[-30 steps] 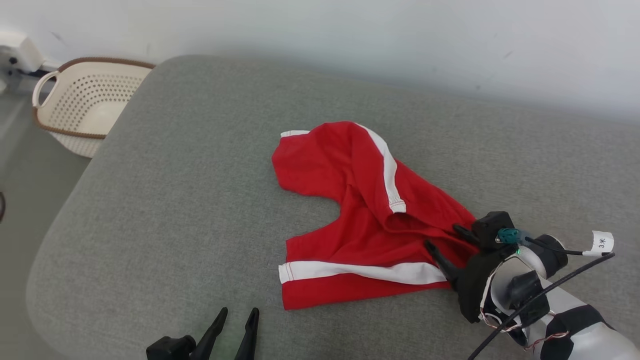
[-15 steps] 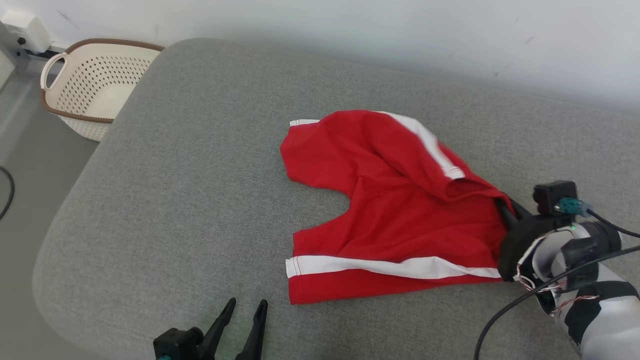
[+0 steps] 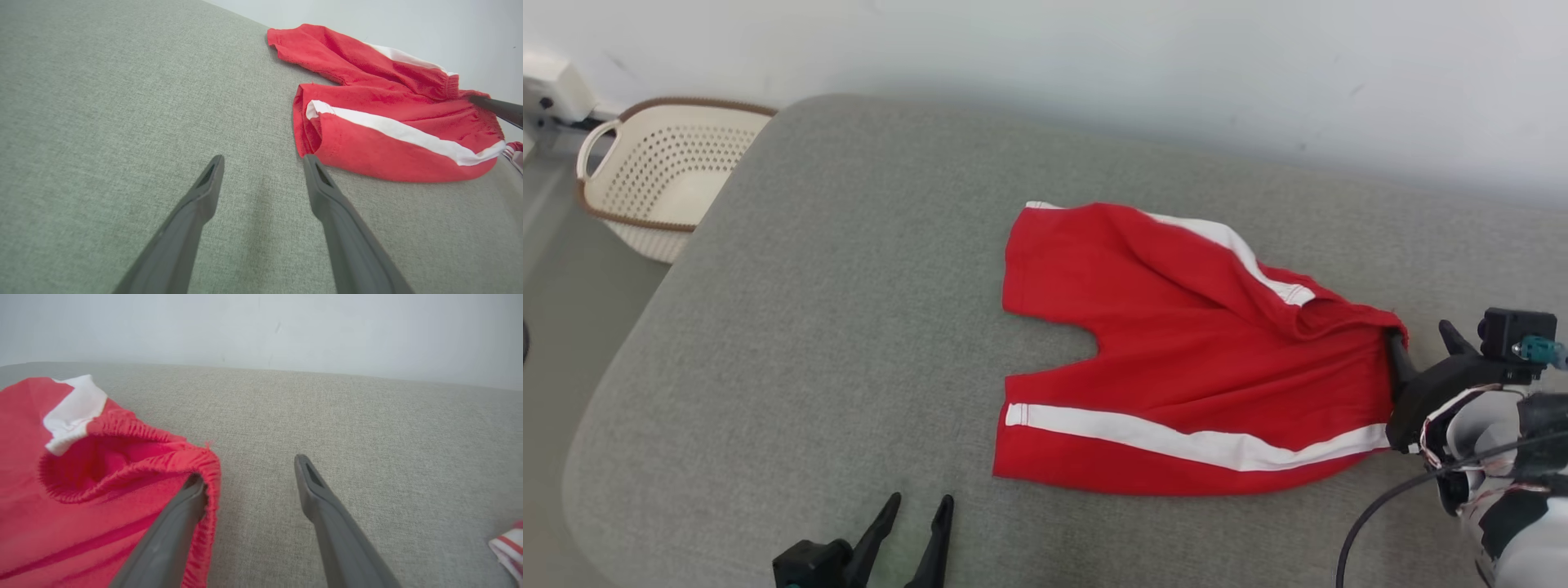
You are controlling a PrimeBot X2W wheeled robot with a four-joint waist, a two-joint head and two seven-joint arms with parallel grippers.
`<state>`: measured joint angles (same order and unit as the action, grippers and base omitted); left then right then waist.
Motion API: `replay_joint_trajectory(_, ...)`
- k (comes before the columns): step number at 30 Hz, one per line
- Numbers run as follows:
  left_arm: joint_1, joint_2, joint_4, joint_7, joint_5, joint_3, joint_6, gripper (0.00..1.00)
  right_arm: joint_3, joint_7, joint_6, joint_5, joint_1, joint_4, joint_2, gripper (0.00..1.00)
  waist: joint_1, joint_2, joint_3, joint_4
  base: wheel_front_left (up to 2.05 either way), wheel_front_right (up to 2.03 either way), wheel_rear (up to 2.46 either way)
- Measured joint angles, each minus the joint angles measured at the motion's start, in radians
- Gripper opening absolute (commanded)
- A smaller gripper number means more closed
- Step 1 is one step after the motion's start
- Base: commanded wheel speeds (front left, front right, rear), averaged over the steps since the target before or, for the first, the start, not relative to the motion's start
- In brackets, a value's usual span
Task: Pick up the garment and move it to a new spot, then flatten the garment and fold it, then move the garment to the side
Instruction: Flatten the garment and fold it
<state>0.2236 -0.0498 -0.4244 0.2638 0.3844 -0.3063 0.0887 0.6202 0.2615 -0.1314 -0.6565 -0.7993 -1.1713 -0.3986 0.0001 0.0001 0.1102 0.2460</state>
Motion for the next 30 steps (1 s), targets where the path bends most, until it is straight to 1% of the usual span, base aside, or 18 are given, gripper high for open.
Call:
replay_joint_trajectory(5, -0.034, 0.0, 0.001, 0.0, -0.03, 0.049, -0.015, 1.0, -0.162, 0.0, 0.0, 0.132, 0.127, 0.146, 0.004, 1.0, -0.0002, -0.0001, -0.034, -0.044, 0.0, 0.0, 0.0)
replay_joint_trajectory(7, -0.045, 0.0, 0.001, 0.0, -0.048, 0.072, -0.021, 1.0, -0.239, 0.002, 0.0, 0.181, 0.186, 0.199, 0.018, 1.0, -0.0002, -0.0001, -0.047, -0.066, 0.0, 0.0, 0.0)
replay_joint_trajectory(10, -0.067, 0.0, 0.002, 0.0, -0.056, 0.097, -0.023, 1.0, -0.315, 0.002, 0.0, 0.244, 0.272, 0.233, 0.052, 1.0, -0.0002, 0.0, -0.066, -0.103, 0.0, 0.0, 0.0)
replay_joint_trajectory(13, -0.074, 0.0, -0.003, 0.0, -0.061, 0.108, -0.019, 1.0, -0.334, 0.002, 0.0, 0.27, 0.326, 0.237, 0.091, 1.0, -0.0003, -0.0001, -0.08, -0.139, 0.0, 0.0, 0.0)
replay_joint_trajectory(15, -0.075, -0.001, -0.008, 0.0, -0.061, 0.11, -0.012, 1.0, -0.318, 0.002, 0.0, 0.27, 0.346, 0.223, 0.111, 1.0, -0.0003, -0.0001, -0.087, -0.16, 0.0, 0.0, 0.0)
replay_joint_trajectory(19, -0.075, 0.0, -0.016, 0.0, -0.058, 0.103, -0.01, 1.0, -0.301, 0.002, 0.0, 0.261, 0.354, 0.215, 0.112, 1.0, -0.0002, -0.0001, -0.098, -0.186, 0.0, 0.0, 0.0)
replay_joint_trajectory(22, -0.075, 0.0, -0.013, 0.0, -0.058, 0.1, -0.01, 1.0, -0.31, 0.002, 0.0, 0.263, 0.345, 0.268, 0.108, 1.0, -0.0002, -0.0001, -0.1, -0.188, 0.0, 0.0, 0.0)
replay_joint_trajectory(25, -0.077, 0.0, -0.004, 0.0, -0.07, 0.109, -0.012, 1.0, -0.341, 0.002, 0.0, 0.288, 0.344, 0.337, 0.104, 1.0, -0.0001, -0.0001, -0.105, -0.185, 0.0, 0.0, 0.0)
replay_joint_trajectory(29, -0.087, -0.001, 0.027, 0.0, -0.102, 0.134, -0.026, 1.0, -0.373, 0.002, 0.0, 0.321, 0.394, 0.424, 0.116, 1.0, -0.0001, -0.0001, -0.121, -0.184, 0.0, 0.0, 0.0)
replay_joint_trajectory(30, -0.087, -0.001, 0.027, 0.0, -0.102, 0.134, -0.026, 1.0, -0.373, 0.002, 0.0, 0.321, 0.394, 0.424, 0.116, 1.0, -0.0001, -0.0001, -0.121, -0.184, 0.0, 0.0, 0.0)
